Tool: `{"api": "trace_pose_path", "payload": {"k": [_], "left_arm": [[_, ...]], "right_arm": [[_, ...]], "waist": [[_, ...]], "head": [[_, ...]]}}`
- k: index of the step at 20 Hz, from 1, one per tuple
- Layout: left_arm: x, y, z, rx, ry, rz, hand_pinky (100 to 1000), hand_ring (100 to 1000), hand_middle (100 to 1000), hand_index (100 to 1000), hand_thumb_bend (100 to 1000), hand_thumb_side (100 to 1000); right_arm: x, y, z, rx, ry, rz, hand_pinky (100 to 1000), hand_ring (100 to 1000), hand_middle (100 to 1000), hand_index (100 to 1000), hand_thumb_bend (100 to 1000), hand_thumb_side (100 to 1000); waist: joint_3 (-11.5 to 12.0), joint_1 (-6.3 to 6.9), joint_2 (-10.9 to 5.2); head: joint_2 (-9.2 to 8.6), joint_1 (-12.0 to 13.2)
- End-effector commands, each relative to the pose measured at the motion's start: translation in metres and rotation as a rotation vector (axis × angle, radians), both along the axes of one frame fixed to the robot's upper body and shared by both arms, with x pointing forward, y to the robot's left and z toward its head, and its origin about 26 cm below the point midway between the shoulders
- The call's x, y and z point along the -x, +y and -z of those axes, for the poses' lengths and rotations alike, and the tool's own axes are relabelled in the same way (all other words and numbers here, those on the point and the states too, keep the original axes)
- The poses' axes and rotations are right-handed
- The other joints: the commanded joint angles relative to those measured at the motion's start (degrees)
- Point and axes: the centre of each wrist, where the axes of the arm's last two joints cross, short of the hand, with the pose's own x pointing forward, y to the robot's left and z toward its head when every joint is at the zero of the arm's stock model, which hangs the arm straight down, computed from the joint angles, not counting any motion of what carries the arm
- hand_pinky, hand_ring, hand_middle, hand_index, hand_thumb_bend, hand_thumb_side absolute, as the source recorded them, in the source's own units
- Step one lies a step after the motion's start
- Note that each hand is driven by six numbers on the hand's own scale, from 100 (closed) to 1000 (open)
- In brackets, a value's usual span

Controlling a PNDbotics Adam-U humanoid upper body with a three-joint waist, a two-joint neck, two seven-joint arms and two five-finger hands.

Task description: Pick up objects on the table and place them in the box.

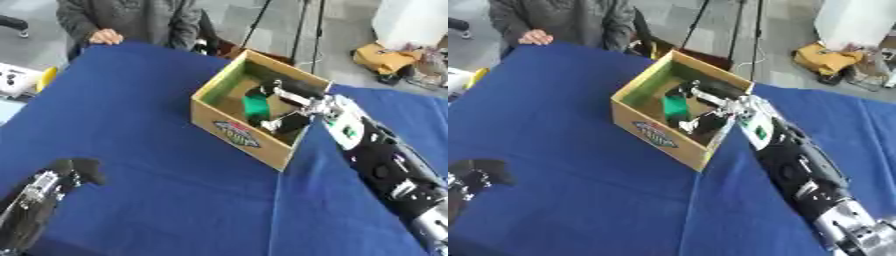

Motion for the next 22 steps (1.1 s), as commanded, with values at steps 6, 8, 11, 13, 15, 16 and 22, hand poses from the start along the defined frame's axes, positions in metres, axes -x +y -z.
{"api": "trace_pose_path", "payload": {"k": [6,8,11,13,15,16,22], "left_arm": [[-0.001,-0.002,-0.007,-0.003,-0.023,0.012,866,661,577,763,360,974],[-0.001,-0.001,-0.007,-0.002,-0.022,0.010,866,661,577,763,360,974],[0.000,0.001,-0.005,0.000,-0.015,-0.002,865,661,577,762,361,974],[0.001,0.004,-0.003,0.000,-0.010,-0.018,865,661,577,762,361,974],[0.002,0.009,-0.001,0.002,-0.005,-0.041,865,661,577,762,361,973],[0.002,0.010,0.000,0.003,-0.004,-0.051,865,660,577,762,362,972],[0.005,0.026,0.000,0.002,-0.010,-0.134,864,659,576,761,360,971]], "right_arm": [[-0.001,0.001,-0.026,0.023,-0.089,-0.029,887,975,1000,943,144,638],[0.000,0.001,-0.030,-0.001,-0.119,-0.035,885,971,1000,940,127,624],[0.002,-0.001,-0.050,-0.079,-0.203,-0.029,806,885,873,869,100,327],[0.006,-0.003,-0.065,-0.144,-0.265,-0.023,788,869,842,851,100,283],[0.011,-0.008,-0.075,-0.218,-0.317,-0.004,781,865,826,839,100,285],[0.014,-0.009,-0.078,-0.249,-0.337,0.002,776,863,816,831,100,315],[0.038,-0.034,-0.072,-0.402,-0.401,0.089,779,873,788,804,100,519]], "waist": [[-0.5,0.21,-0.93],[-0.8,0.21,-0.96],[-2.8,0.47,-1.12],[-4.8,0.74,-1.28],[-7.2,1.00,-1.45],[-8.1,1.07,-1.50],[-14.9,0.81,-1.19]], "head": [[-0.81,0.0],[-0.86,0.2],[-0.82,1.5],[-0.80,2.7],[-0.71,4.1],[-0.73,4.6],[-1.91,8.4]]}}
